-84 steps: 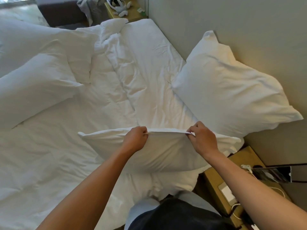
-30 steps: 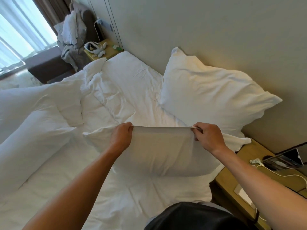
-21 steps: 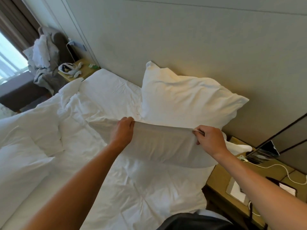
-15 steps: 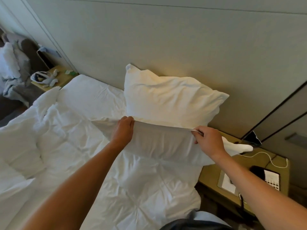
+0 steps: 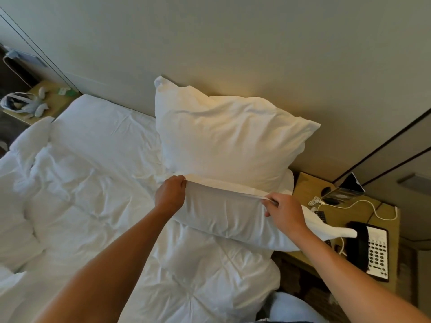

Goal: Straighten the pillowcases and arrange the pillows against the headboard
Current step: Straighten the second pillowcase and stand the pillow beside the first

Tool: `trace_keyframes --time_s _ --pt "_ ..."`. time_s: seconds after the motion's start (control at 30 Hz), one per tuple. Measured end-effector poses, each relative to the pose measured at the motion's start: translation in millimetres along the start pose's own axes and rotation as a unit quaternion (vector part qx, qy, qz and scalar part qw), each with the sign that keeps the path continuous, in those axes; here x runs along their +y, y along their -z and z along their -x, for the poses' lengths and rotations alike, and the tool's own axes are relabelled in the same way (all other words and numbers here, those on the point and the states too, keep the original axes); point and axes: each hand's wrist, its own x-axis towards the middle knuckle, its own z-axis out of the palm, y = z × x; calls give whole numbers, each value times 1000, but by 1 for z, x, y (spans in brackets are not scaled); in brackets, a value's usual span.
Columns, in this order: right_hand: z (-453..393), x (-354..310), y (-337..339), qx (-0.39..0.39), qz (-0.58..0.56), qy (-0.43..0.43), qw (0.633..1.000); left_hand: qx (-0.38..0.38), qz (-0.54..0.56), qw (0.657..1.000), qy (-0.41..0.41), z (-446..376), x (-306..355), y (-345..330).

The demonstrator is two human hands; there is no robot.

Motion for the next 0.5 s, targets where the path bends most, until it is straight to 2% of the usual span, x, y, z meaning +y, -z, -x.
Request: trace_keyframes --time_s 0.33,0.43,0.5 --pt "-60 -55 -30 -55 -94 -20 994 53 -83 995 20 -54 -43 48" --pt "-84 -60 -41 -43 -42 -25 998 35 -49 996 59 -69 -38 45" --pt "-100 -65 -50 -35 49 -2 998 -15 -15 995 95 -67 -31 30"
